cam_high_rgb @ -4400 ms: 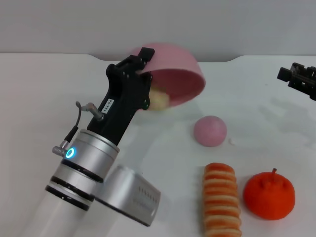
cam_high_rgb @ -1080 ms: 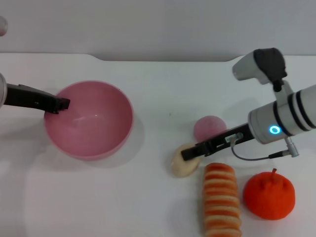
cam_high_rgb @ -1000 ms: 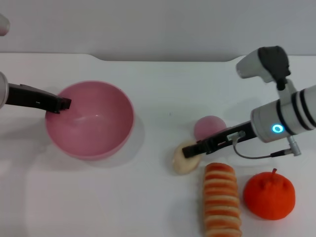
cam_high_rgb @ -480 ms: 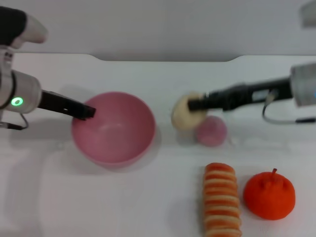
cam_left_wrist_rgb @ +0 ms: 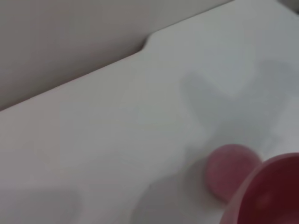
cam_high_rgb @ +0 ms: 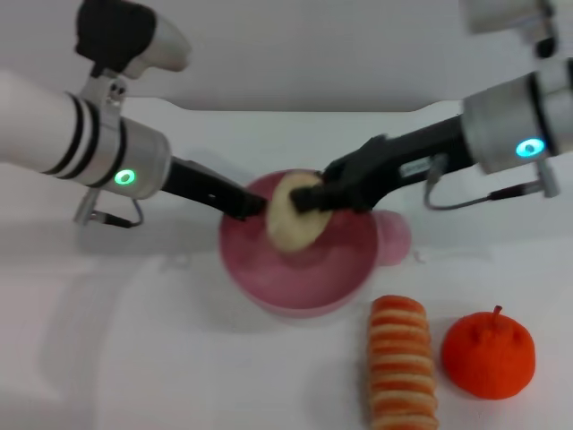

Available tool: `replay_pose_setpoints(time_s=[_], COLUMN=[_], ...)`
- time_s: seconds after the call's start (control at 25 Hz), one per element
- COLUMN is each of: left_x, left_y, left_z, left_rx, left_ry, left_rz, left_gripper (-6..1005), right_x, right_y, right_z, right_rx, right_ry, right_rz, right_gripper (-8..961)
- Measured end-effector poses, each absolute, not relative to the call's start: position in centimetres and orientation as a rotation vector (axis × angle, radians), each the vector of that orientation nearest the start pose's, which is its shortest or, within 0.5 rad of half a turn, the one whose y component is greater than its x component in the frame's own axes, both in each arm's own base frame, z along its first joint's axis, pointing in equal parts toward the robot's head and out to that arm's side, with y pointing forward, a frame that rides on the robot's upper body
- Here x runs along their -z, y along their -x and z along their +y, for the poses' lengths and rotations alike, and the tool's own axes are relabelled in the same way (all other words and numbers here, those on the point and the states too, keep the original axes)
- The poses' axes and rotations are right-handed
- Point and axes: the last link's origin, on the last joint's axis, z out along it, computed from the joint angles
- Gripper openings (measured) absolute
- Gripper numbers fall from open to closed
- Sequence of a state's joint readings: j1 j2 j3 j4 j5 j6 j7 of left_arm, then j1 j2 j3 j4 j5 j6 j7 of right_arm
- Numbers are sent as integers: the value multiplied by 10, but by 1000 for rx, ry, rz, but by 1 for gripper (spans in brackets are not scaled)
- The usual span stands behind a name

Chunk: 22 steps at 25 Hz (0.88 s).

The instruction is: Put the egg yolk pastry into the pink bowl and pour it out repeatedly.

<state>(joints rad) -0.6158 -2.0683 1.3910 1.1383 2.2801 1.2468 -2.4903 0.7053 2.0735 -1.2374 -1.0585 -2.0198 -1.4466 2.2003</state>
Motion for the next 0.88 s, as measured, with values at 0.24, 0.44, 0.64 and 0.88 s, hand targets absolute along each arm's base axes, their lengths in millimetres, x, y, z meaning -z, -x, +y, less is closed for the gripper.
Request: replay_pose_setpoints(time_s=[0.24, 0.44, 0.64, 0.88], left_x=[33, 29, 26, 11], left_y=[166, 172, 178, 180], left_z=[378, 379, 381, 383], left_rx=[-9, 8, 24, 132], left_ry=[2647, 2620, 2590, 2511], left_rz=[-1002, -1021, -1022, -871], left_gripper=[0, 1, 1, 0], right_x=[36, 27, 9, -37], right_y=[-120, -126, -142, -199], right_z=[365, 364, 366, 373], right_rx=[-205, -238, -317, -536], right_ry=[2990, 2957, 2882, 2588], right_rz=[709, 729, 813, 1076], right_gripper=[244, 487, 503, 506])
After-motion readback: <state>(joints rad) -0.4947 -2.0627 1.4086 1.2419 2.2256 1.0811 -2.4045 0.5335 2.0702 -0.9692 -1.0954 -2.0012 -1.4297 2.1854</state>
